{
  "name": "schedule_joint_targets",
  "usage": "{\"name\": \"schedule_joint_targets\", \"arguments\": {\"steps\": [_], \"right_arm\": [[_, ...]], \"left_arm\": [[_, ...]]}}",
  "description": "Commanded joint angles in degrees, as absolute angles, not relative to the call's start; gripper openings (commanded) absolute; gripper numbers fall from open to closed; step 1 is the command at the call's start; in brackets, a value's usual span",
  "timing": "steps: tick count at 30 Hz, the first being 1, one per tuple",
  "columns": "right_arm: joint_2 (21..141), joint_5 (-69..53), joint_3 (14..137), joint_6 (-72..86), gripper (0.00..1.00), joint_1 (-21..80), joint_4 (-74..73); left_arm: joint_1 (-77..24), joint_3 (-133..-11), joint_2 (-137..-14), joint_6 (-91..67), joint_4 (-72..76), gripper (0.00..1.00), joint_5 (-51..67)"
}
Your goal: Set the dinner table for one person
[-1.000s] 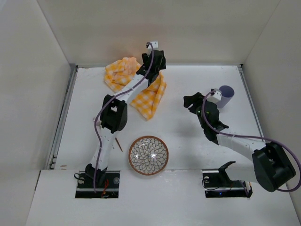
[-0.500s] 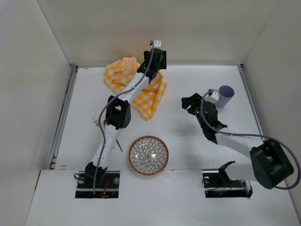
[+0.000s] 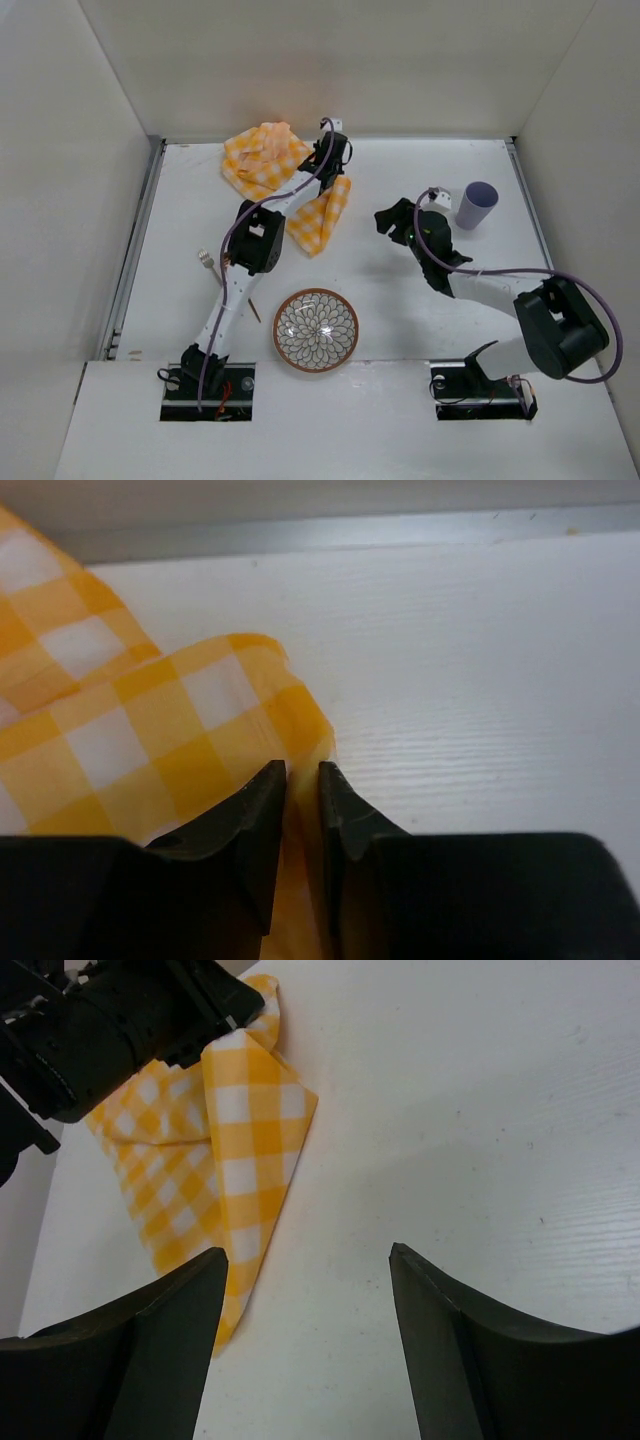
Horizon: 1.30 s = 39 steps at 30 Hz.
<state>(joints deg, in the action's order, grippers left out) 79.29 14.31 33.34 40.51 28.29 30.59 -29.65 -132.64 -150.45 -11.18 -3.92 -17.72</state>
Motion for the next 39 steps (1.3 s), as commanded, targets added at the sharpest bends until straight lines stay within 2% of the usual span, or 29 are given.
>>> {"name": "schedule_joint_targets", "arguments": {"steps": [1, 6, 10, 17, 24, 27, 33, 35, 37, 39], "right_arm": [[82.3, 11.0, 37.5, 39.5, 0.72, 29.4, 31.6], [88.9, 3.8, 42.9, 37.6, 0.74, 31.2, 28.4], [92.8, -0.2, 46.3, 36.0, 0.76, 34.5, 27.3], [98.4, -4.7, 51.0, 36.6, 0.79, 39.0, 26.5], [107.7, 0.3, 60.6, 37.8, 0.81, 43.5, 21.6], [111.6, 1.8, 65.0, 40.7, 0.77, 43.5, 18.5], [116.5, 3.0, 71.3, 44.2, 0.61, 43.5, 16.8], [118.2, 2.9, 73.5, 45.2, 0.47, 43.5, 15.0], [118.3, 3.1, 73.8, 45.4, 0.42, 43.5, 14.3], [118.2, 3.2, 74.2, 45.4, 0.32, 43.4, 13.2]], "left_arm": [[-29.3, -122.9, -138.7, -15.3, 2.0, 0.16, -22.3], [-29.7, -104.4, -126.6, -19.9, 8.4, 0.14, -25.7], [-30.8, -94.9, -120.9, -23.3, 13.3, 0.15, -26.4], [-32.1, -90.8, -118.2, -27.7, 14.2, 0.15, -24.4], [-31.0, -85.4, -114.6, -32.0, 15.6, 0.15, -22.3], [-30.5, -81.8, -112.1, -33.4, 17.1, 0.15, -22.1], [-29.2, -77.4, -109.2, -34.5, 18.6, 0.15, -21.4], [-28.5, -76.9, -109.1, -34.9, 18.6, 0.14, -20.8], [-27.8, -76.3, -109.0, -35.0, 18.6, 0.14, -20.7], [-27.3, -75.9, -108.7, -35.3, 18.6, 0.14, -20.8]]}}
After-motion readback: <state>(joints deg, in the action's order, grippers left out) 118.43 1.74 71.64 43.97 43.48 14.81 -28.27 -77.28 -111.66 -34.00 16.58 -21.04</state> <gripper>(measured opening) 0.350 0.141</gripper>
